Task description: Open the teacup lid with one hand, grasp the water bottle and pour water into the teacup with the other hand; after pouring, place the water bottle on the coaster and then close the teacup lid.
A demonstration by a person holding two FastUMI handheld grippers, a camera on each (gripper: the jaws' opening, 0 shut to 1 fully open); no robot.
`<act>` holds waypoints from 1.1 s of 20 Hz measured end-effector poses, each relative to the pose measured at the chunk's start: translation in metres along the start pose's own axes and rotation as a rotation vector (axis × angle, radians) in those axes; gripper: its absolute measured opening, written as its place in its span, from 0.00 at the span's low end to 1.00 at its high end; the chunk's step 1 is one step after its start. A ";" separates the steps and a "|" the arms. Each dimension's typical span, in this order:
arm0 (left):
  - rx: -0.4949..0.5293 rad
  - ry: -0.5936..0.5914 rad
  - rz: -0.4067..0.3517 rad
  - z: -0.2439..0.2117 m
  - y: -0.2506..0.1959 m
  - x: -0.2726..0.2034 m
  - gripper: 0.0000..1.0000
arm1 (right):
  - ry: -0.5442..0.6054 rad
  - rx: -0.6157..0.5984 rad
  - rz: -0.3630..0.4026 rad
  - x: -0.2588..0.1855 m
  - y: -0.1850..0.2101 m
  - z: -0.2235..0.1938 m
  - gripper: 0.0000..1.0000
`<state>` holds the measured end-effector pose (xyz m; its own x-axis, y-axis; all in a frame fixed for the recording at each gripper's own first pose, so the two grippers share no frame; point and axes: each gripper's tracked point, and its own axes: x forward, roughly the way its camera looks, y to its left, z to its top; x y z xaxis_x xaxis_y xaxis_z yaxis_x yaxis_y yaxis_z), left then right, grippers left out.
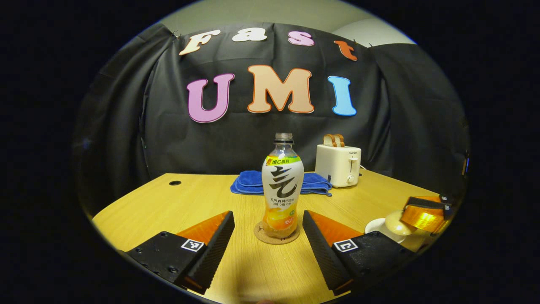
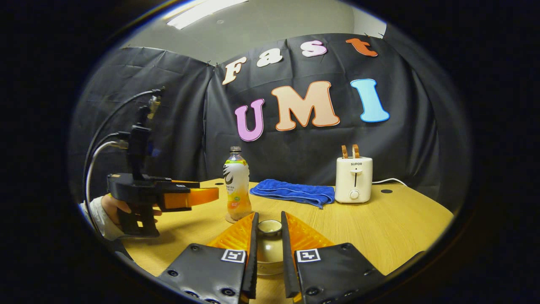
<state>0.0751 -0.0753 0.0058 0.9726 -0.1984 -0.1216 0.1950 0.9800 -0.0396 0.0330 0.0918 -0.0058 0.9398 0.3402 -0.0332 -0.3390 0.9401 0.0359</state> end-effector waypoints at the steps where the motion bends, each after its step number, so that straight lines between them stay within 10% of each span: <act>1: 0.006 -0.012 0.000 0.001 0.006 -0.009 0.95 | 0.002 0.003 0.001 0.002 0.002 -0.001 0.29; 22: 0.042 -0.055 0.044 0.006 0.019 -0.059 0.95 | 0.130 0.000 -0.054 0.021 0.002 -0.024 0.36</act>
<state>0.0226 -0.0446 0.0182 0.9855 -0.1554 -0.0680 0.1562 0.9877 0.0060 0.0511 0.1013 -0.0308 0.9431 0.2891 -0.1645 -0.2881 0.9571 0.0305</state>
